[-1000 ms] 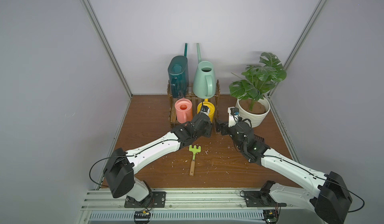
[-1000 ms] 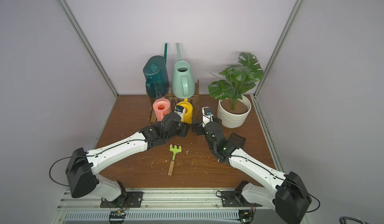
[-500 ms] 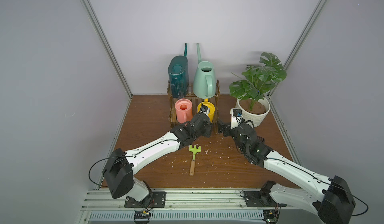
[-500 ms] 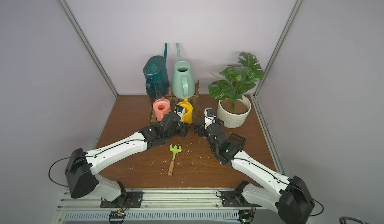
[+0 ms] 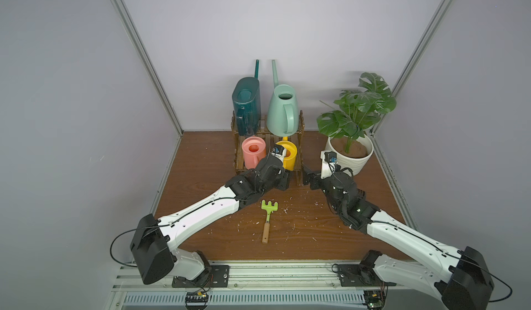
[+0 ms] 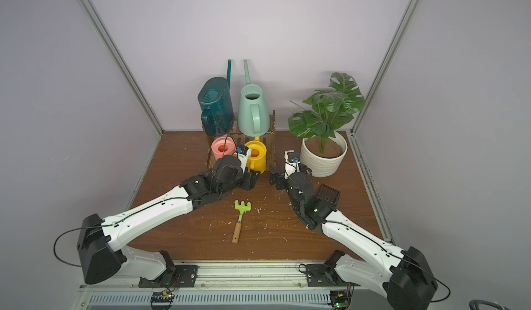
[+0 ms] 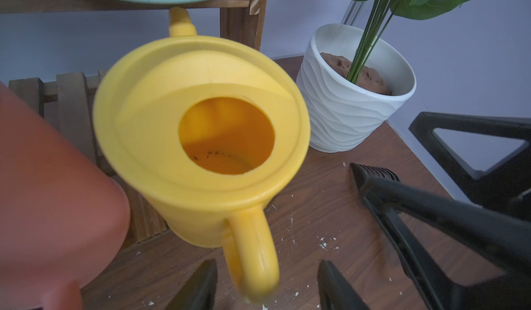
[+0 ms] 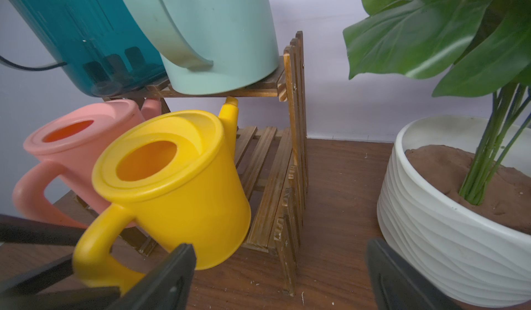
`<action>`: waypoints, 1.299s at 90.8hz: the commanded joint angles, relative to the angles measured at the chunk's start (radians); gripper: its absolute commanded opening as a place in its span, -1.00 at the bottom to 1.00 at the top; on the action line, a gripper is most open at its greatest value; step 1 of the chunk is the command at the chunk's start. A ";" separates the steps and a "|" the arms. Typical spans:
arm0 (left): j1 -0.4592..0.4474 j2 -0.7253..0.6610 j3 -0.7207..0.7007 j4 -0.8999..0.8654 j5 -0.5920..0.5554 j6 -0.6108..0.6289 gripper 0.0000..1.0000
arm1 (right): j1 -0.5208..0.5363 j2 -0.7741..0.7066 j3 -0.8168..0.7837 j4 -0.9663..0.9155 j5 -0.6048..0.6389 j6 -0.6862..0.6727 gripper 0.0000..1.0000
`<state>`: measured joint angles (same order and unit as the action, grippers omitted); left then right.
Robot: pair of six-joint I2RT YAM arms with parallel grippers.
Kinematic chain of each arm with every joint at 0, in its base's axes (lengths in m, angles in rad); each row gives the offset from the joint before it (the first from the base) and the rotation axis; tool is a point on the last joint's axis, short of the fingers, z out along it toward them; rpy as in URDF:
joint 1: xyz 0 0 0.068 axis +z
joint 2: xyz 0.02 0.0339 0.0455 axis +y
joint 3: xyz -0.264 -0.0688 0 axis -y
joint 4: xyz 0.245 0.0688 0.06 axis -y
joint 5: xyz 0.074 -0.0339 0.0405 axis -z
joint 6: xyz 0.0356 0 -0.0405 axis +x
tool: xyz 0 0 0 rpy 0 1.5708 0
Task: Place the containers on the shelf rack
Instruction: 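Adjust the container on the shelf.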
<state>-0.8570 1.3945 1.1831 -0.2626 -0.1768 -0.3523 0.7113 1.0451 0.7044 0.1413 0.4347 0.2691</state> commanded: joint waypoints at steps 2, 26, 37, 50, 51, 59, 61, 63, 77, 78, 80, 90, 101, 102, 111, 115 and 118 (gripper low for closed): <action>0.011 -0.042 -0.014 -0.030 0.031 0.037 0.19 | -0.002 -0.026 -0.011 -0.012 0.026 -0.010 0.92; 0.011 -0.122 0.007 -0.093 0.125 0.125 0.21 | -0.001 -0.075 -0.019 -0.029 0.041 -0.018 0.93; 0.018 -0.178 0.036 -0.134 0.132 0.207 0.22 | -0.008 -0.118 -0.051 -0.026 0.064 -0.031 0.95; 0.117 -0.263 0.034 -0.152 0.154 0.229 0.29 | -0.039 -0.142 -0.056 -0.041 0.066 -0.037 0.96; 0.128 -0.271 0.032 -0.153 0.153 0.231 0.30 | -0.040 -0.142 -0.054 -0.043 0.067 -0.037 0.96; 0.184 -0.340 0.002 -0.153 0.132 0.242 0.42 | -0.051 -0.146 -0.044 -0.051 0.071 -0.046 0.97; 0.201 -0.359 -0.005 -0.153 0.127 0.245 0.44 | -0.056 -0.146 -0.043 -0.051 0.072 -0.048 0.97; 0.214 -0.377 -0.019 -0.153 0.121 0.250 0.46 | -0.062 -0.146 -0.042 -0.051 0.070 -0.051 0.97; 0.289 -0.512 -0.129 -0.155 0.107 0.310 0.57 | -0.110 -0.174 -0.056 -0.067 0.069 -0.063 0.98; 0.294 -0.519 -0.137 -0.156 0.107 0.313 0.57 | -0.115 -0.178 -0.059 -0.066 0.069 -0.062 0.98; 0.304 -0.529 -0.148 -0.161 0.105 0.317 0.58 | -0.126 -0.187 -0.066 -0.066 0.067 -0.063 0.98; 0.378 -0.556 -0.175 -0.173 0.126 0.339 0.62 | -0.194 -0.220 -0.093 -0.065 0.035 -0.062 0.97; 0.541 -0.539 -0.183 -0.170 0.222 0.343 0.63 | -0.258 -0.230 -0.119 -0.058 -0.001 -0.065 0.98; 0.559 -0.537 -0.184 -0.169 0.236 0.343 0.64 | -0.262 -0.229 -0.121 -0.055 -0.004 -0.066 0.97; 0.719 -0.485 -0.211 -0.138 0.316 0.349 0.69 | -0.319 -0.218 -0.148 -0.027 -0.029 -0.080 0.98; 0.760 -0.462 -0.236 -0.110 0.311 0.358 0.73 | -0.347 -0.216 -0.164 -0.005 -0.038 -0.083 0.98; 0.779 -0.449 -0.256 -0.080 0.302 0.363 0.77 | -0.368 -0.217 -0.178 0.013 -0.048 -0.083 0.98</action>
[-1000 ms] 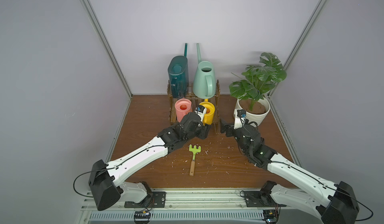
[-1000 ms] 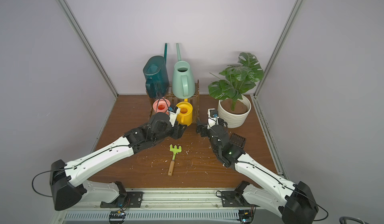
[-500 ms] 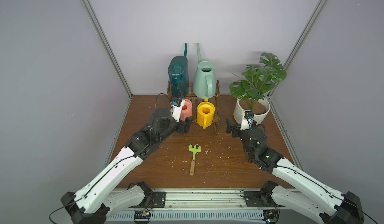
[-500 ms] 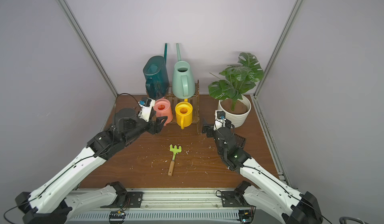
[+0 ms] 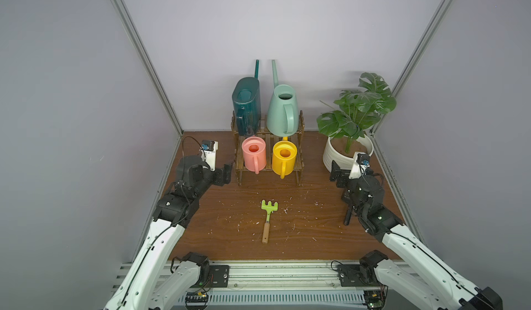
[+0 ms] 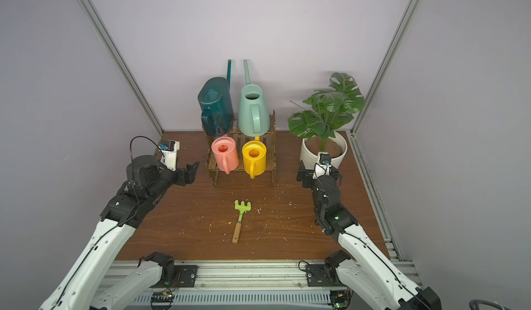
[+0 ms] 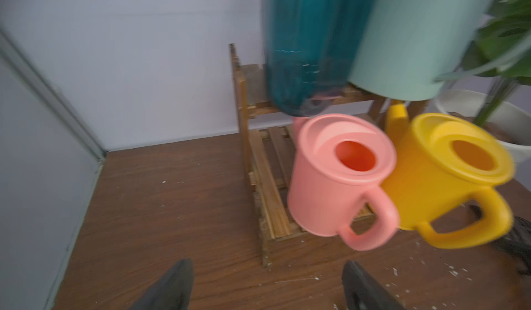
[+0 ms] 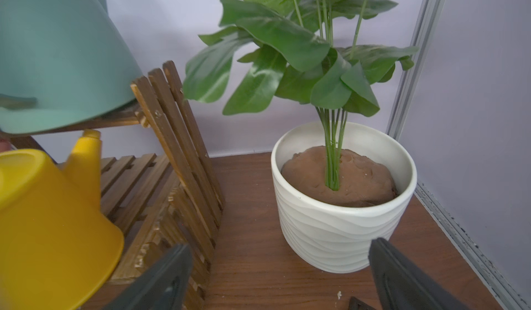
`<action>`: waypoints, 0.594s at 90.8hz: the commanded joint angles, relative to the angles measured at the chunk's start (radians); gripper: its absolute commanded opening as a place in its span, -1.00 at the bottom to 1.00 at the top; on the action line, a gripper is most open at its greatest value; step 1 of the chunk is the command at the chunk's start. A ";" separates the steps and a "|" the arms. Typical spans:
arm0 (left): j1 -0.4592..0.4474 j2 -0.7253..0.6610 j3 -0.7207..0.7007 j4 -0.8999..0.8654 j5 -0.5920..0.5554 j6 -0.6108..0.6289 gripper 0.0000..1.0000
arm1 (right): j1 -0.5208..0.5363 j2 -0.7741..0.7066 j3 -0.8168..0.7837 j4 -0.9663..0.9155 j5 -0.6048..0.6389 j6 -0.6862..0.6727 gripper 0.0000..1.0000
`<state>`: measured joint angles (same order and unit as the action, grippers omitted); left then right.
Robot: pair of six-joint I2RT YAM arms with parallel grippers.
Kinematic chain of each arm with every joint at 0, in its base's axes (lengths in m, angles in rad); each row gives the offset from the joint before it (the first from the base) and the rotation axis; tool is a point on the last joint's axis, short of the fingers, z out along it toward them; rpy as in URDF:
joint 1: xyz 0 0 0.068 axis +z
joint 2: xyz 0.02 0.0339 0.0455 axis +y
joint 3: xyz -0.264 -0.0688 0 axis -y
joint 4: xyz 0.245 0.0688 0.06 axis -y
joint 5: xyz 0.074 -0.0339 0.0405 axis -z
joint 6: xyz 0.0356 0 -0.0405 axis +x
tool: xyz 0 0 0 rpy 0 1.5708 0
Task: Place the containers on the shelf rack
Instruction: 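Adjust the container on the shelf, then reset both arms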
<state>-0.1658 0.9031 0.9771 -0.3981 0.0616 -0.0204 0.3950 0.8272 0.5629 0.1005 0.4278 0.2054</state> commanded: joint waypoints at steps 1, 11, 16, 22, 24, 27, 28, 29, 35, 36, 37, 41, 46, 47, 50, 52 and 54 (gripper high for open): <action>0.093 0.047 -0.059 0.062 0.062 0.032 0.78 | -0.059 0.000 -0.041 0.061 -0.044 -0.019 0.97; 0.143 0.057 -0.167 0.203 0.045 0.017 0.83 | -0.143 0.001 -0.083 0.119 -0.086 -0.014 0.97; 0.159 0.060 -0.217 0.275 0.037 0.014 0.87 | -0.180 0.004 -0.101 0.142 -0.112 -0.010 0.98; 0.160 0.068 -0.281 0.361 0.003 0.006 0.97 | -0.214 0.012 -0.130 0.183 -0.133 -0.007 0.98; 0.161 0.071 -0.298 0.399 -0.006 0.008 1.00 | -0.224 0.019 -0.141 0.201 -0.138 -0.007 0.98; 0.161 0.076 -0.332 0.449 -0.018 0.008 0.97 | -0.240 0.026 -0.154 0.224 -0.144 -0.008 0.98; 0.162 0.079 -0.340 0.462 -0.022 0.007 0.97 | -0.243 0.029 -0.160 0.229 -0.145 -0.007 0.98; 0.162 0.081 -0.354 0.483 -0.027 0.006 0.96 | -0.246 0.033 -0.164 0.237 -0.146 -0.007 0.98; 0.162 0.099 -0.417 0.603 -0.052 -0.001 0.96 | -0.266 0.049 -0.196 0.284 -0.148 -0.003 0.98; 0.162 0.103 -0.426 0.618 -0.056 -0.001 0.96 | -0.269 0.050 -0.204 0.296 -0.148 -0.002 0.98; 0.161 0.106 -0.437 0.629 -0.059 -0.002 0.96 | -0.272 0.053 -0.212 0.308 -0.149 -0.002 0.97; 0.161 0.122 -0.476 0.691 -0.071 -0.005 0.96 | -0.284 0.059 -0.239 0.361 -0.159 -0.006 0.98; 0.161 0.148 -0.523 0.784 -0.080 -0.003 0.96 | -0.291 0.070 -0.283 0.443 -0.171 -0.019 0.98; 0.161 0.155 -0.538 0.801 -0.083 -0.003 0.96 | -0.292 0.072 -0.291 0.460 -0.174 -0.023 0.98; 0.161 0.172 -0.571 0.866 -0.090 -0.005 0.96 | -0.294 0.084 -0.313 0.509 -0.181 -0.031 0.97; 0.162 0.184 -0.593 0.900 -0.091 -0.003 0.96 | -0.295 0.095 -0.328 0.544 -0.185 -0.035 0.97; 0.160 0.196 -0.615 0.941 -0.093 -0.002 0.96 | -0.296 0.106 -0.340 0.570 -0.188 -0.038 0.98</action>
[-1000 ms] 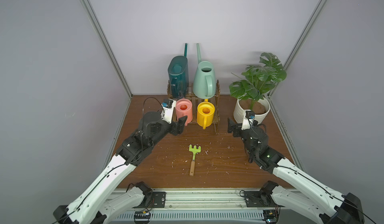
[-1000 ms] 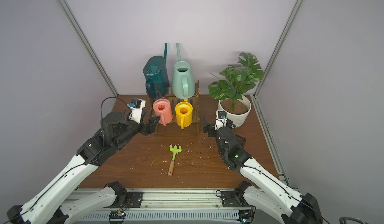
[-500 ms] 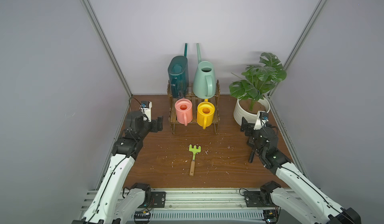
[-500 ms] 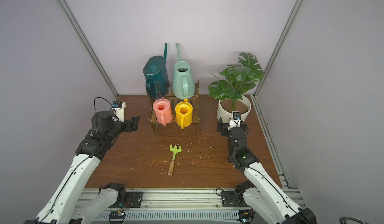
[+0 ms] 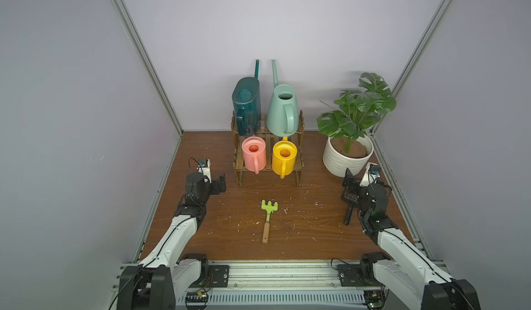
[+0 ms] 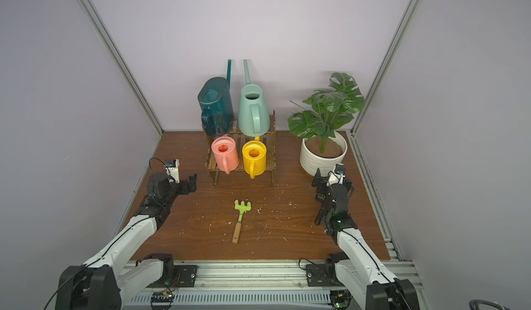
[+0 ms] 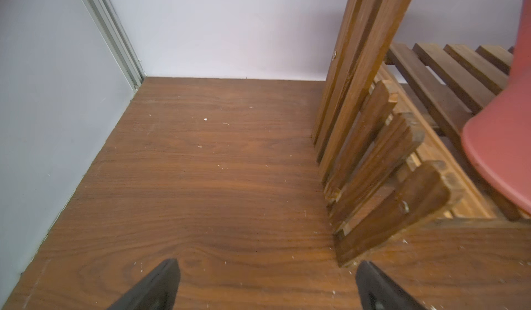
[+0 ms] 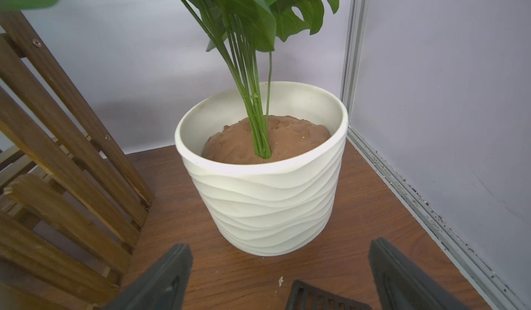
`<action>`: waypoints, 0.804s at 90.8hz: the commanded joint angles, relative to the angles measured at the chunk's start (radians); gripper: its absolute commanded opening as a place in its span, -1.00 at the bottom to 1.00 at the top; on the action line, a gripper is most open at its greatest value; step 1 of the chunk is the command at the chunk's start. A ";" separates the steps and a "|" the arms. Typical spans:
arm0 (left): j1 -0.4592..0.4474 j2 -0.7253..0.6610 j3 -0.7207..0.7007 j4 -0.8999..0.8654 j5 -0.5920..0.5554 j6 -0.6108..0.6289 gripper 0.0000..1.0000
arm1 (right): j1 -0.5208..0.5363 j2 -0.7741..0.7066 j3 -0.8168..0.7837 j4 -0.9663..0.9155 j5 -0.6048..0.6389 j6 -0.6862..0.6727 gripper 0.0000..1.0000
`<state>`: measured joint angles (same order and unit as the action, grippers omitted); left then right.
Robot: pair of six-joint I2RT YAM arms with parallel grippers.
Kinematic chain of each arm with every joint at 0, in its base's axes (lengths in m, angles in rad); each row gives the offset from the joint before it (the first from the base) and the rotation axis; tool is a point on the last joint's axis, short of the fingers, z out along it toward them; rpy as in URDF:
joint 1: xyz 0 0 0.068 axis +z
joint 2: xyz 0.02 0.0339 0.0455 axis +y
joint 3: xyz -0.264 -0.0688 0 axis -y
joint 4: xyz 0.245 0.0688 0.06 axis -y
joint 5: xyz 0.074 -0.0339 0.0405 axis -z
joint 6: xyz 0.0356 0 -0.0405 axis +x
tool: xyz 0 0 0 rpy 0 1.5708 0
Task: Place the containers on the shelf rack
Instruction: Reset both arms
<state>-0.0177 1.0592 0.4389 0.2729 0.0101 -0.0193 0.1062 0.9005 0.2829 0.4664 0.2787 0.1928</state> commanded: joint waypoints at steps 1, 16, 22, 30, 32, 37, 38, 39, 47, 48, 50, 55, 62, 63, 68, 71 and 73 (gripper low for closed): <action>0.012 0.047 -0.087 0.292 -0.044 -0.004 0.96 | -0.009 0.038 -0.065 0.219 -0.039 -0.026 0.98; 0.013 0.164 -0.188 0.552 -0.068 -0.004 0.96 | -0.010 0.137 -0.103 0.373 -0.054 -0.048 0.98; 0.013 0.219 -0.210 0.641 -0.058 -0.005 0.96 | -0.011 0.181 -0.119 0.445 -0.055 -0.063 0.98; 0.013 0.268 -0.187 0.671 -0.051 -0.010 0.96 | -0.011 0.240 -0.145 0.564 -0.066 -0.093 0.98; 0.014 0.280 -0.180 0.679 -0.046 -0.013 0.96 | -0.011 0.259 -0.150 0.592 -0.066 -0.103 0.98; 0.013 0.308 -0.167 0.699 -0.035 -0.014 0.96 | -0.011 0.309 -0.160 0.666 -0.070 -0.127 0.98; 0.013 0.311 -0.164 0.703 -0.035 -0.013 0.96 | -0.011 0.320 -0.162 0.677 -0.070 -0.132 0.98; 0.012 0.317 -0.160 0.707 -0.035 -0.014 0.96 | -0.011 0.331 -0.164 0.692 -0.071 -0.138 0.98; 0.013 0.375 -0.158 0.796 -0.037 0.007 0.96 | -0.011 0.387 -0.155 0.750 -0.091 -0.163 0.98; 0.012 0.383 -0.156 0.798 -0.037 0.008 0.96 | -0.010 0.387 -0.151 0.743 -0.096 -0.170 0.98; 0.013 0.403 -0.152 0.806 -0.034 0.010 0.96 | -0.011 0.389 -0.144 0.733 -0.099 -0.183 0.98; 0.013 0.444 -0.154 0.845 -0.028 0.010 0.96 | -0.011 0.399 -0.138 0.744 -0.096 -0.204 0.98; 0.013 0.440 -0.180 0.880 -0.024 0.014 0.96 | -0.011 0.450 -0.152 0.831 -0.100 -0.237 0.98; 0.013 0.447 -0.187 0.898 -0.025 0.013 0.96 | -0.011 0.461 -0.153 0.845 -0.101 -0.235 0.98; 0.013 0.485 -0.231 1.028 -0.029 0.009 0.96 | -0.014 0.522 -0.156 0.915 -0.123 -0.240 0.98; 0.013 0.491 -0.238 1.045 -0.029 0.010 0.96 | -0.013 0.576 -0.153 0.953 -0.145 -0.249 0.98; 0.014 0.488 -0.236 1.038 -0.031 0.008 0.96 | -0.014 0.609 -0.148 0.981 -0.150 -0.254 0.98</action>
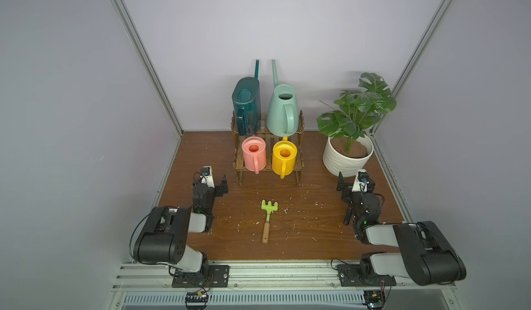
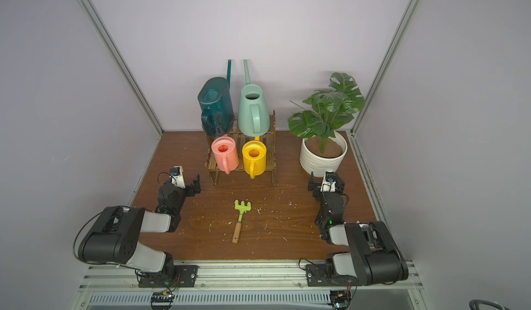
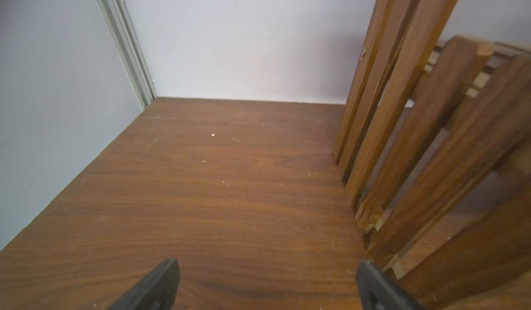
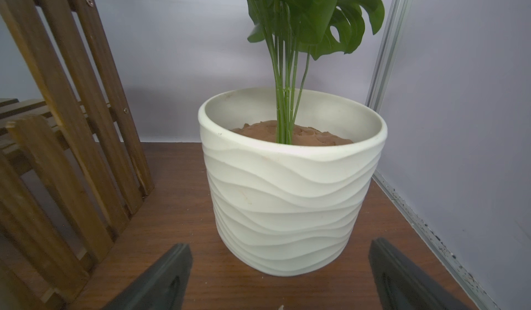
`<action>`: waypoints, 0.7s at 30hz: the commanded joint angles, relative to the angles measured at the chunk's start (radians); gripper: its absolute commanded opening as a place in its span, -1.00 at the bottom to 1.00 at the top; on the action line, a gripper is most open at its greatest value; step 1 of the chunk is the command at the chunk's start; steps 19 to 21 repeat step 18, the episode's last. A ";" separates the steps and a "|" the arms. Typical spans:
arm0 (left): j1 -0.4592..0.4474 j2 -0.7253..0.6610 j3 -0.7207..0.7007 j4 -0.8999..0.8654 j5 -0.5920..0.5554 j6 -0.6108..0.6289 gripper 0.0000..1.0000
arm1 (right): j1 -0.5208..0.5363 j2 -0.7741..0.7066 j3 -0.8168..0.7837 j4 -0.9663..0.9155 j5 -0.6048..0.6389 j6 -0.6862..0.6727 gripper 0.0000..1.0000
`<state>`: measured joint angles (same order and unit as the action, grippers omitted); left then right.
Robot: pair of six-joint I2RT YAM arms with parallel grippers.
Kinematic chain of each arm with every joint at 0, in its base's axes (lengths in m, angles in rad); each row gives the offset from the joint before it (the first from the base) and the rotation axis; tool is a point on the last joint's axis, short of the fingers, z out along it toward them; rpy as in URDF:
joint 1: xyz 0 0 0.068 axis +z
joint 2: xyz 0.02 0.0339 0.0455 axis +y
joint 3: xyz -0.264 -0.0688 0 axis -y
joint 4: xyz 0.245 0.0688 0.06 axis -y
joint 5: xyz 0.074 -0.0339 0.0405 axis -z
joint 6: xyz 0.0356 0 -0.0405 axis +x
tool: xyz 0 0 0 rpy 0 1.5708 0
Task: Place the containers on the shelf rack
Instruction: Reset both arms
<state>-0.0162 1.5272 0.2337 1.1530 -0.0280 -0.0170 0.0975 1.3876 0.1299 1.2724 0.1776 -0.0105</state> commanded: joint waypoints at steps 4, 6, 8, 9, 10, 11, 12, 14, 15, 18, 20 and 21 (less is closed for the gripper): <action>0.012 0.008 -0.021 0.118 0.007 0.006 0.96 | -0.004 0.128 0.052 0.076 -0.006 -0.033 0.99; 0.012 0.007 -0.022 0.117 0.006 0.005 0.96 | -0.005 0.139 0.057 0.087 0.014 -0.023 0.98; 0.012 0.004 -0.023 0.117 0.006 0.006 0.96 | -0.005 0.155 0.055 0.111 0.023 -0.015 0.98; 0.012 0.004 -0.023 0.117 0.006 0.007 0.96 | -0.004 0.152 0.057 0.099 0.021 -0.013 0.98; 0.012 0.004 -0.023 0.117 0.005 0.007 0.96 | -0.005 0.151 0.059 0.094 0.018 -0.013 0.98; 0.012 0.004 -0.023 0.117 0.006 0.008 0.96 | -0.005 0.152 0.061 0.094 0.014 -0.015 0.98; 0.012 0.004 -0.022 0.118 0.005 0.007 0.96 | -0.005 0.152 0.064 0.088 0.011 -0.016 0.98; 0.011 0.006 -0.022 0.117 0.007 0.006 0.96 | -0.007 0.152 0.070 0.076 0.007 -0.017 0.99; 0.012 0.007 -0.021 0.117 0.007 0.008 0.96 | -0.007 0.154 0.071 0.075 0.007 -0.016 0.99; 0.011 0.005 -0.023 0.117 0.007 0.008 0.96 | -0.007 0.153 0.072 0.072 0.005 -0.016 0.99; 0.011 0.005 -0.023 0.117 0.007 0.008 0.96 | -0.007 0.153 0.072 0.072 0.005 -0.016 0.99; 0.011 0.005 -0.023 0.117 0.007 0.008 0.96 | -0.007 0.153 0.072 0.072 0.005 -0.016 0.99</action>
